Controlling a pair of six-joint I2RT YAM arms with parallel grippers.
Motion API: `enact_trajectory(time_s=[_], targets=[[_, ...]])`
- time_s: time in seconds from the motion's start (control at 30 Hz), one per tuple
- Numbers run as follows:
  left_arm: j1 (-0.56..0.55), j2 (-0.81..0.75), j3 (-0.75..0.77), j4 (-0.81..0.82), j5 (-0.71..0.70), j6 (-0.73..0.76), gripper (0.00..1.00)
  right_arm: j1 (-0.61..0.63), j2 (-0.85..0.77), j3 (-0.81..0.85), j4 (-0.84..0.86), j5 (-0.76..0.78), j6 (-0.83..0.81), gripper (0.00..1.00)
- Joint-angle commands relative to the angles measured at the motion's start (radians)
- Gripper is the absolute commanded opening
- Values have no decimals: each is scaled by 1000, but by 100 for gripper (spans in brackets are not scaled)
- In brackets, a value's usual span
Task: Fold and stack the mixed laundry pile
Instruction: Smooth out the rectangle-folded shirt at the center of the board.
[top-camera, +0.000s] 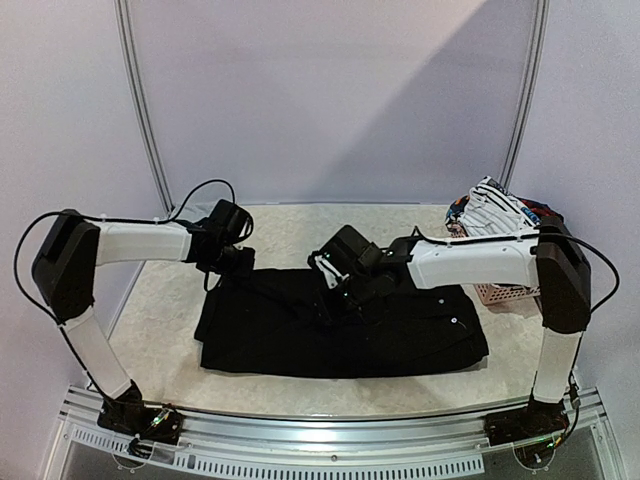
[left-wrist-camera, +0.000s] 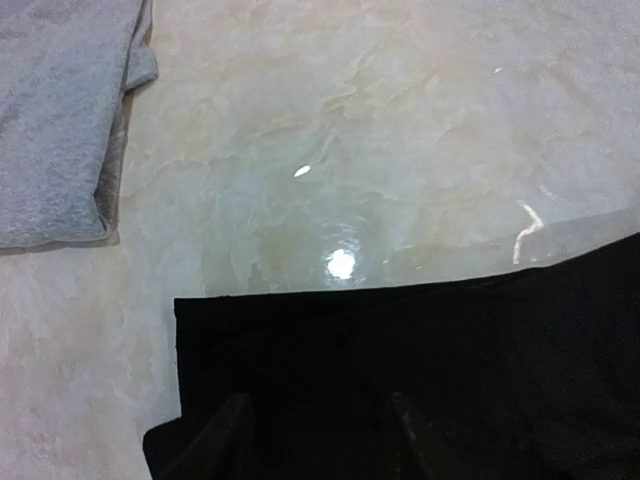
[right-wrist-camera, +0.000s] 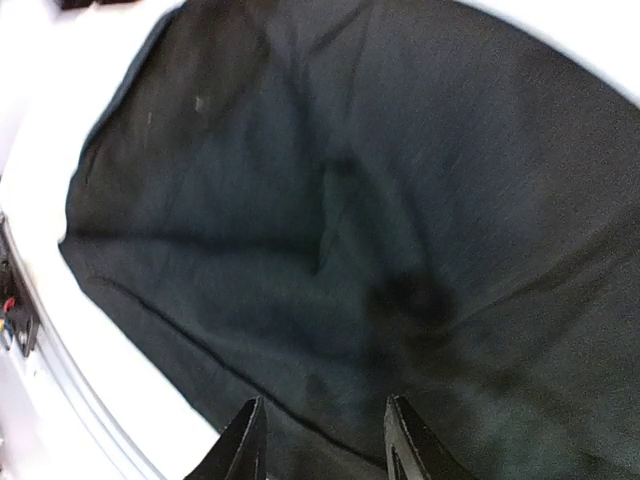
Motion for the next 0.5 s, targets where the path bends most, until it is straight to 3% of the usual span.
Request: enact_trajectory(time_s=[0.0,0.13,0.47], targets=[[-89,-118,-20,-87,-96,6,54,-33,-42,55,-93,150,-33,42],[-179,-202,-53,-145,-135,-17,59,-103,-45,24,-110,183,-29,42],[-446,-281,-151,-123,-78,-142,51,-257,-12,-42,-151,203,-66,41]])
